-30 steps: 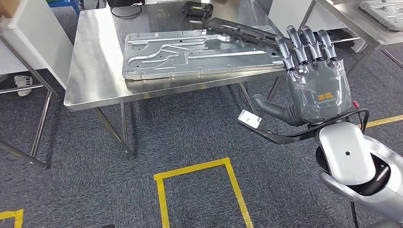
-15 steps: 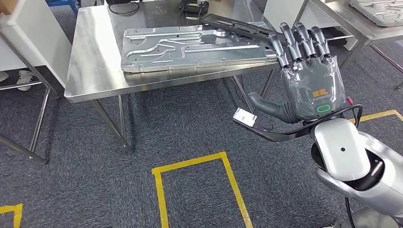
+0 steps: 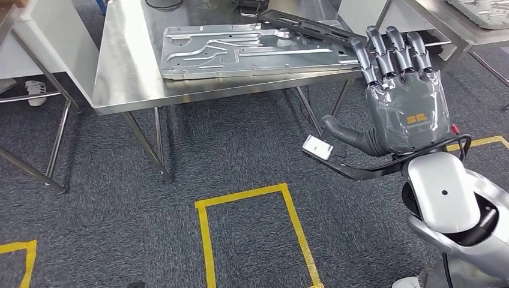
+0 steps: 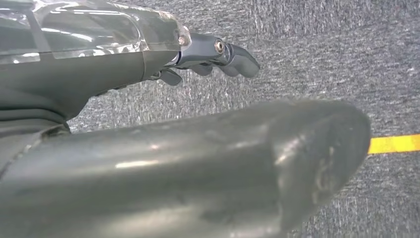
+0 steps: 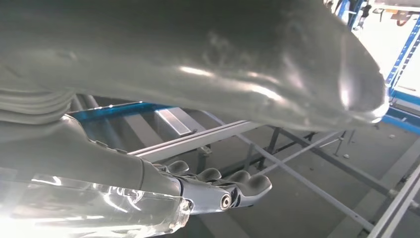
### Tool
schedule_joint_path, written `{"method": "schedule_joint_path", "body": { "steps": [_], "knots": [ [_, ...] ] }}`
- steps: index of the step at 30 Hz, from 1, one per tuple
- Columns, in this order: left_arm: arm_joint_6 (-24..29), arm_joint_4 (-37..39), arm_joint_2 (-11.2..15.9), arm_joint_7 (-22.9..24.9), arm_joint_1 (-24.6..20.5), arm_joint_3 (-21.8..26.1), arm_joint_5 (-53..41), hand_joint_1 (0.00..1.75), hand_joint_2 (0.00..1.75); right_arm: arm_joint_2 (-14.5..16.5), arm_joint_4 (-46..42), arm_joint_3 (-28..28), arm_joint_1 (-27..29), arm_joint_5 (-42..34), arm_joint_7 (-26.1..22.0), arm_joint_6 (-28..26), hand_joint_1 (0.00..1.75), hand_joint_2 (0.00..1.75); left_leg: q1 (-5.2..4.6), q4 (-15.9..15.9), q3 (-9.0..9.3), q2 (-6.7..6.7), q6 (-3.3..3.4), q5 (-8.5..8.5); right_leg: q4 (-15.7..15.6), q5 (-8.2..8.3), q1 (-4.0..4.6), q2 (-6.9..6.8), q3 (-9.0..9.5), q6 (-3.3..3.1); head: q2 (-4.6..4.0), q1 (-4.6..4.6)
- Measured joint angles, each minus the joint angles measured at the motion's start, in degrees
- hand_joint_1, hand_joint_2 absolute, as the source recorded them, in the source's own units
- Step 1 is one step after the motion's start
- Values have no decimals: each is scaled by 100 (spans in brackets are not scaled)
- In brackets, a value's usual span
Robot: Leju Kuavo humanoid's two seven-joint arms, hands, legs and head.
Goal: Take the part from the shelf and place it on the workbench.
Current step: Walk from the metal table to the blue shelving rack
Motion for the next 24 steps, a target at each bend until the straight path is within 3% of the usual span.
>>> {"method": "schedule_joint_path", "body": {
  "steps": [2, 3, 5, 6, 7, 8, 9, 11, 13, 16, 17, 19, 21, 22, 23, 24],
  "knots": [
    [0, 0, -1, 0, -1, 0, 5, 0, 0, 4, 1, 2, -3, 0, 0, 1, 0, 0, 1, 123, -74, -2, -54, -121, -41, 70, -16, -26, -41, -77, 0, -23],
    [0, 0, -1, 0, -2, 0, 7, 0, 0, 8, 1, 4, -5, 0, 0, 0, 0, 0, 8, 339, -163, -16, -85, -309, -57, 116, -26, -38, -77, -120, 0, -47],
    [0, 0, -1, 0, -1, 0, 8, 0, 0, 23, 1, 9, -7, 0, 0, -1, 0, 0, 37, 1067, -428, -46, -146, -817, -38, 185, -25, -49, -179, -157, 0, -102],
    [0, 0, -1, 0, 0, 0, 9, 0, 0, 33, 2, 11, -6, 0, 0, 0, 0, 0, 47, 1438, -548, -54, -169, -998, -17, 218, -23, -53, -242, -161, 0, -120],
    [0, 0, -1, 0, 1, 0, 11, 0, 0, 43, 2, 13, -6, 0, 0, 1, 0, 0, 51, 1664, -597, -56, -184, -1063, 11, 245, -21, -57, -306, -158, 0, -133],
    [0, 0, -1, 0, 2, 0, 12, 0, 0, 49, 3, 13, -5, 1, 0, 1, 0, 0, 53, 1676, -537, -56, -187, -1009, 45, 269, -21, -61, -373, -150, 0, -143],
    [0, 0, -1, 0, 2, 0, 13, 0, 0, 52, 2, 13, -5, 2, 0, 2, 0, 0, 53, 1473, -365, -56, -181, -873, 82, 289, -20, -63, -436, -140, 0, -150],
    [0, 0, 4, -1, -1, 0, 13, 0, 0, 52, 1, 11, -5, 6, 0, 3, 0, 0, 43, 645, 207, -57, -133, -617, 163, 312, -17, -69, -539, -116, 0, -156],
    [0, 0, 10, -4, -5, 0, 13, 0, 0, 52, -1, 10, -9, 10, 0, 5, 0, 0, 26, 87, 550, -57, -81, -548, 216, 343, -15, -79, -597, -71, 0, -156],
    [-1, 0, 15, -5, -1, 0, 13, 0, 0, 51, -1, 9, -12, 14, 0, 7, 0, 0, 22, -10, 528, -54, -6, -488, 239, 386, -26, -78, -640, 22, 0, -158],
    [-1, 0, 17, -5, -2, 0, 13, 0, 0, 48, -1, 8, -14, 15, 0, 8, 0, 0, 32, -27, 500, -52, 32, -444, 306, 308, -31, -65, -678, 53, 0, -156],
    [-3, 0, 16, -5, -8, 0, 13, 0, 0, 41, 1, 7, -17, 15, 0, 10, 0, 0, 51, -52, 412, -45, 92, -344, 779, -95, -52, -33, -857, 118, 0, -132],
    [-4, 0, 15, -4, -5, 0, 14, 0, 0, 38, 2, 9, -11, 15, 0, 11, 0, 0, 49, -50, 292, -42, 111, -258, 1553, -570, -78, -19, -1094, 173, 0, -91],
    [-4, 0, 16, -4, -2, 0, 14, 0, 0, 39, 2, 11, -6, 14, 0, 12, 0, 0, 48, -49, 232, -40, 108, -216, 1826, -682, -90, -18, -1148, 189, 0, -80],
    [-5, 0, 18, -4, 0, 0, 15, 0, 0, 42, 3, 12, -3, 14, 0, 13, 0, 0, 48, -47, 177, -37, 100, -174, 1911, -676, -100, -18, -1115, 200, 0, -68],
    [-6, 0, 19, -4, 1, 0, 14, 0, 0, 45, 3, 13, -2, 14, 0, 13, 0, 0, 49, -45, 127, -36, 89, -135, 1777, -563, -109, -18, -982, 206, 0, -56]
  ]
}}
